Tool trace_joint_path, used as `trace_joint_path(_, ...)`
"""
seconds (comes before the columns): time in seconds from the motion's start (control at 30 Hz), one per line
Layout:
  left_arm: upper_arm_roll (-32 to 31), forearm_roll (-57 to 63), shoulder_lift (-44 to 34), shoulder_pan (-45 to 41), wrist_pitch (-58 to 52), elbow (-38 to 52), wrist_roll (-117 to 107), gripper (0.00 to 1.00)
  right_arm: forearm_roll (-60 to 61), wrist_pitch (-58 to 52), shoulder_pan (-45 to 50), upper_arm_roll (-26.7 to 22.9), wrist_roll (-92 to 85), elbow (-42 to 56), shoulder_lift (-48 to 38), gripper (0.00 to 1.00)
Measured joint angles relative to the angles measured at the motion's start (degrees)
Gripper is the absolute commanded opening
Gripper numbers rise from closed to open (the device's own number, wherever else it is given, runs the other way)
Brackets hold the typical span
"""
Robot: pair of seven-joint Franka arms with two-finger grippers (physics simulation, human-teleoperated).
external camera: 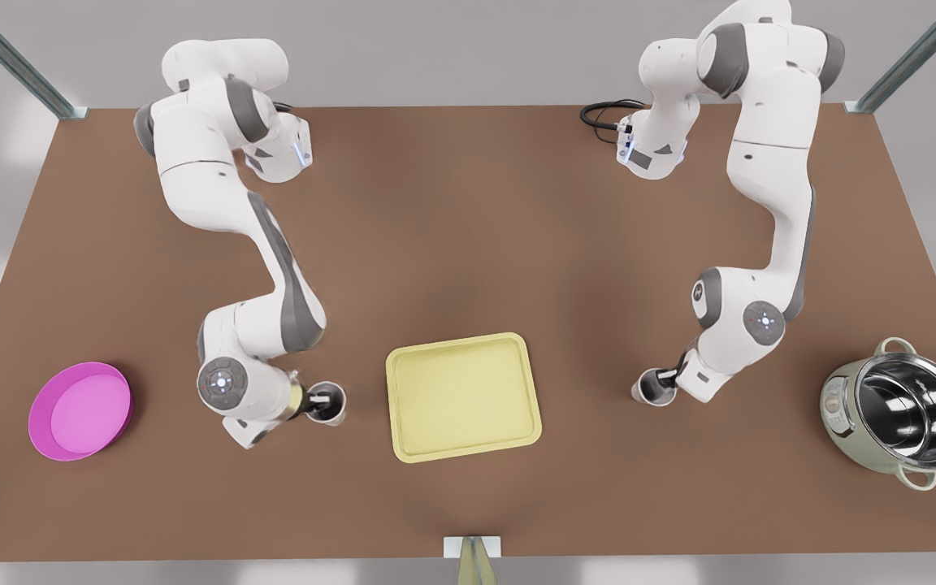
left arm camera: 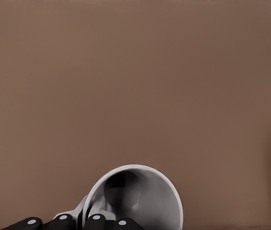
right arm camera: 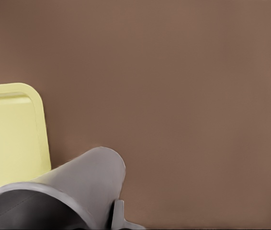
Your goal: Use the left arm to pick up the white IKEA cup from the tray and place it on the middle-left position; use the right arm to pick up the white IKEA cup from the tray and place it on the middle-right position
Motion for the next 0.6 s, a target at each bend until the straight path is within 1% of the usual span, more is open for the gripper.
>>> trace_joint_path(0.07,0.0,-0.2,-0.2,0.0,1.4,-0.1,2.7,0.25,-0.1,-1.6,-2.3,-4.7,-3.4,0.0,0.0,0.14)
trace_joint_path(0.1,0.1,-0.4,-0.2,0.0,1.9,-0.1,4.0,0.27,-0.1,-2.1,-3.8,-6.0,-5.3,0.0,0.2,0.14)
trace_joint_path(0.13,0.1,-0.5,-0.1,0.0,2.4,-0.1,5.3,0.49,-0.2,-2.4,-5.0,-6.7,-7.1,0.0,0.8,0.14)
trace_joint_path(0.17,0.1,-0.6,0.1,0.0,2.8,-0.1,6.6,1.00,-0.2,-2.3,-5.8,-7.0,-8.9,-0.1,1.7,0.14)
trace_joint_path(0.3,0.1,-2.0,-0.1,0.0,3.7,0.1,12.0,1.00,-0.2,0.2,-6.7,-7.3,-15.1,-0.2,5.7,0.14)
trace_joint_path(0.37,0.2,-1.4,-5.5,-0.3,1.2,1.0,14.4,1.00,-0.7,1.6,-6.9,-7.6,-17.7,-0.3,6.7,0.14)
trace_joint_path(0.43,-0.1,1.1,-10.4,-0.6,-4.4,5.1,15.3,1.00,-1.4,3.1,-7.0,-7.7,-20.1,-0.4,7.6,0.14)
trace_joint_path(0.47,-0.4,1.6,-11.4,-0.6,-7.9,7.8,15.0,1.00,-1.6,3.7,-7.4,-7.7,-21.2,-0.4,7.8,0.14)
trace_joint_path(0.53,-0.6,-0.3,-12.6,-0.4,-17.4,16.4,12.9,1.00,-2.1,4.9,-7.9,-7.8,-23.4,-0.4,8.0,0.14)
trace_joint_path(0.57,-0.5,0.0,-16.1,-0.3,-21.5,16.8,12.3,1.00,-2.5,5.4,-8.0,-7.8,-24.4,-0.4,8.1,0.20)
trace_joint_path(0.6,-0.3,0.6,-21.4,-0.2,-23.1,11.3,12.0,1.00,-2.8,5.8,-8.0,-7.8,-25.3,-0.4,8.1,0.34)
